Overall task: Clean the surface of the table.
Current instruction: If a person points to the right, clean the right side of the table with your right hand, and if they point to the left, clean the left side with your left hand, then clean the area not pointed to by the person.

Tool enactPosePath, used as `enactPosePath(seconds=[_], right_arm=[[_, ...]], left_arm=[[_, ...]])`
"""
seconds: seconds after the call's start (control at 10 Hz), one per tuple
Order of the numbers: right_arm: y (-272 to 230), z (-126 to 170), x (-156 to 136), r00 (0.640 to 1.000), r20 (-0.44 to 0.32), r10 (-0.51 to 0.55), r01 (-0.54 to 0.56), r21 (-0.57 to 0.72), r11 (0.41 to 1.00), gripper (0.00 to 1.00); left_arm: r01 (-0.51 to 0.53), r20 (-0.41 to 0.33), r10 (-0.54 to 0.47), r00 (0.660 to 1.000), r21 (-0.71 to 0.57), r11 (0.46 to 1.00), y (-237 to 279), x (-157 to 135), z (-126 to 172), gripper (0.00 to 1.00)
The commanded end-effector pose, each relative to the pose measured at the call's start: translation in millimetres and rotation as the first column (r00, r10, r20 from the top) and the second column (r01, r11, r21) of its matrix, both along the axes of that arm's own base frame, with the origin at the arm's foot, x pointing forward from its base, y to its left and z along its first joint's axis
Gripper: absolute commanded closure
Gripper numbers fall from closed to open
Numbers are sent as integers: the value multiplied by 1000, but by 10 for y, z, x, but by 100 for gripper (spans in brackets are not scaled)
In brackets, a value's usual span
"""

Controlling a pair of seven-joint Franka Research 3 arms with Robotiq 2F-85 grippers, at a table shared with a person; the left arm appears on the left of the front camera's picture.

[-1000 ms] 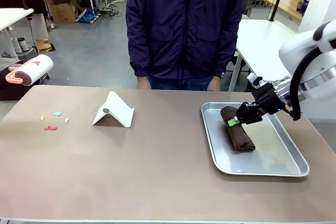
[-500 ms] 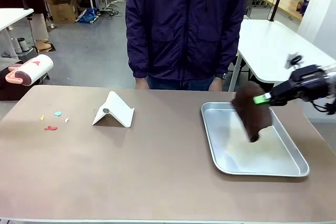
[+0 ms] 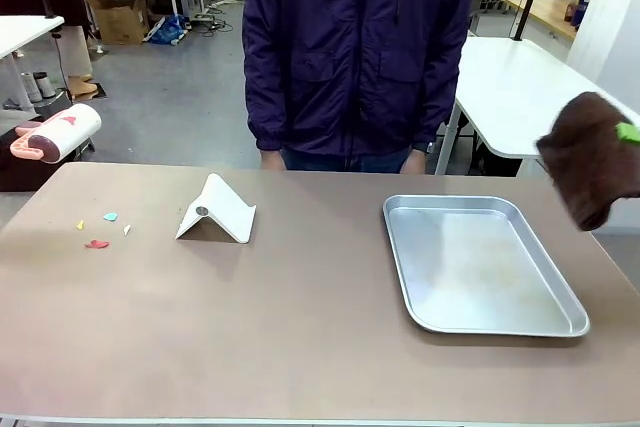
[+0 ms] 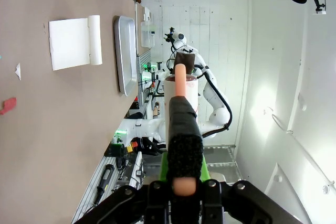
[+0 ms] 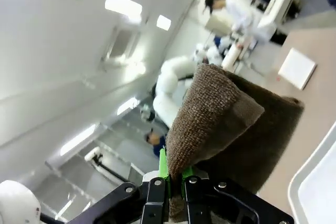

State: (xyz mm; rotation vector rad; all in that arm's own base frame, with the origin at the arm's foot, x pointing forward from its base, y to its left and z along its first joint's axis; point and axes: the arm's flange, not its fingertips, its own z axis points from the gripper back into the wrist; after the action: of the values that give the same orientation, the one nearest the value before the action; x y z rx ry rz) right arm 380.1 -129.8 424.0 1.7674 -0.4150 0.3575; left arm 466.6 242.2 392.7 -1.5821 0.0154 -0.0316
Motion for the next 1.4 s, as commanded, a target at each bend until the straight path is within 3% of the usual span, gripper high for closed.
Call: enactPosePath(seconds=[0.0,0.3,0.4,1.3], right_arm=[[-333,135,58,994,-23,-106,106,-9,994,90],[-516,66,81,980,-49,-190,188,-43,981,90],[-544,48,-40,990,-19,-138,137,-33,990,90],[-544,48,-40,990,-19,-138,137,-33,990,90]], left_arm=[[6,9,-6,1000,-8,1000,0,-52,33,78],[6,9,-6,1000,-8,1000,0,-52,33,78],[6,9,-6,1000,-8,1000,0,-52,33,78],[6,9,-6,1000,-8,1000,0,-52,33,78]])
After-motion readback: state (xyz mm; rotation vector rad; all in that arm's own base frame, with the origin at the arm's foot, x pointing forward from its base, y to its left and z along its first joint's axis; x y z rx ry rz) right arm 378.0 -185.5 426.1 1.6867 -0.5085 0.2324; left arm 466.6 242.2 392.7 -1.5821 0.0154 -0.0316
